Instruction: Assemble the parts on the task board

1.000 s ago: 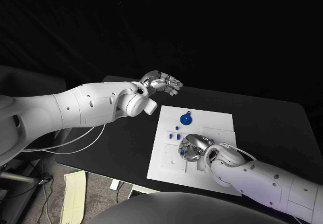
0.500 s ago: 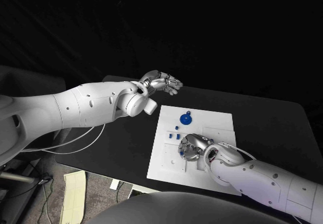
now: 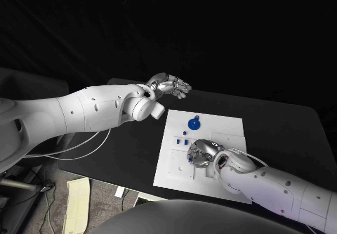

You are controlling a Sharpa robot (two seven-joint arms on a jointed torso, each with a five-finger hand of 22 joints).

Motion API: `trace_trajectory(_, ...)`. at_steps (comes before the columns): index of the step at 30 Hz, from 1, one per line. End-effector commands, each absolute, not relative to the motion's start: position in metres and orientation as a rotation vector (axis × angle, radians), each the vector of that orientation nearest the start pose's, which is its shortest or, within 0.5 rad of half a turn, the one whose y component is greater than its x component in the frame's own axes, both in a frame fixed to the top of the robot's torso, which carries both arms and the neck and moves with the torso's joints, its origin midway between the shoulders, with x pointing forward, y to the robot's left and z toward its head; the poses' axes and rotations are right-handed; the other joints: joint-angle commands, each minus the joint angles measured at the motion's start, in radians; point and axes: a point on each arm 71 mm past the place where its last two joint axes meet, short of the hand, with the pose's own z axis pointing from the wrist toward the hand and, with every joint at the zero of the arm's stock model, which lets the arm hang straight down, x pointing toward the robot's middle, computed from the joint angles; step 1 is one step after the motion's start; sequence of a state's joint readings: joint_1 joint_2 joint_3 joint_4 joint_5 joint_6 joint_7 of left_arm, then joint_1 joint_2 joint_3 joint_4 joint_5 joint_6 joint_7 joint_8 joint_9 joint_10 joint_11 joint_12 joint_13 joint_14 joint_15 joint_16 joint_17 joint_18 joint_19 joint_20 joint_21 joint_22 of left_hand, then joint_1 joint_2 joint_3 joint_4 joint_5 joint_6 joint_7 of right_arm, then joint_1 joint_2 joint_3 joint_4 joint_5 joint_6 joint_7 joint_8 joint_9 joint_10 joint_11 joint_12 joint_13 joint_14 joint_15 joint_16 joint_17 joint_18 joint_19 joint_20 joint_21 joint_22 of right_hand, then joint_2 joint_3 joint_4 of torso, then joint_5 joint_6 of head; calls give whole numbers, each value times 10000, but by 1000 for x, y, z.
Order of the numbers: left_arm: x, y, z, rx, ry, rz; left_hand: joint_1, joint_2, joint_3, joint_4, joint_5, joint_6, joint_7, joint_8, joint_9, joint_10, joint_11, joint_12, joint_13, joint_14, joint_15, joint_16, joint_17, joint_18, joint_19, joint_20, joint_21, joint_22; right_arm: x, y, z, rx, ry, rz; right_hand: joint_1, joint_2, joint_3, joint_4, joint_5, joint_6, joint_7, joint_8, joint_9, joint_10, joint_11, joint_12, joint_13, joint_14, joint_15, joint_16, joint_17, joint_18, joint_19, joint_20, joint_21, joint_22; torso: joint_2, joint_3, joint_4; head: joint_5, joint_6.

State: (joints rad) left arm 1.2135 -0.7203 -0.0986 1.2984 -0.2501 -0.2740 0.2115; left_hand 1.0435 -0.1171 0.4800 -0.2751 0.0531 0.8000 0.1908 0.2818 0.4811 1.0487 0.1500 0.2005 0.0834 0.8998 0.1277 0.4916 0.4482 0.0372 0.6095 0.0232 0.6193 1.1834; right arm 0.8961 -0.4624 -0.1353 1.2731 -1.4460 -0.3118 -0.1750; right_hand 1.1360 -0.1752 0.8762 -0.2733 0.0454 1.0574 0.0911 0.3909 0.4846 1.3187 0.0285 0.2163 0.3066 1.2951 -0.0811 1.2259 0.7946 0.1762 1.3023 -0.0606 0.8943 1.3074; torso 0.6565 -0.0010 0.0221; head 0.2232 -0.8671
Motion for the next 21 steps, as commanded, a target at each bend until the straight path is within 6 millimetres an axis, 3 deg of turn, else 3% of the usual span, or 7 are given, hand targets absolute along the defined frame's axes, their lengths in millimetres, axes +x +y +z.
trace_trajectory(1, 523, 208, -213, -9311, 16519, -12830, 54, -53, -3, 80, -14, -81, 18, 38, -10, 53, 49, -46, -17, 78, -19, -57, 15, 147, 38, 26, -46, 18, 410, -74, -368, -1660, 20396, 7478, -47, 50, 6, -55, 37, -13, 65, 49, 15, -62, -18, -68, 14, -38, -36, -67, -7, 856, -3, -65, -26, 85, 6, -4, -3, -14, -17)
trace_trajectory(21, 523, 208, -213, -9319, 16518, -12818, 54, -52, -4, 83, -15, -88, 19, 42, -13, 55, 50, -52, -26, 81, -18, -77, 39, 147, 40, 26, -57, 27, 409, -70, -368, -1747, 20410, 7568, -54, 58, 12, -63, 37, -15, 66, 44, 29, -69, -16, -73, 40, -41, -35, -66, -3, 856, -1, -75, -15, 96, -2, 2, 11, -9, -32)
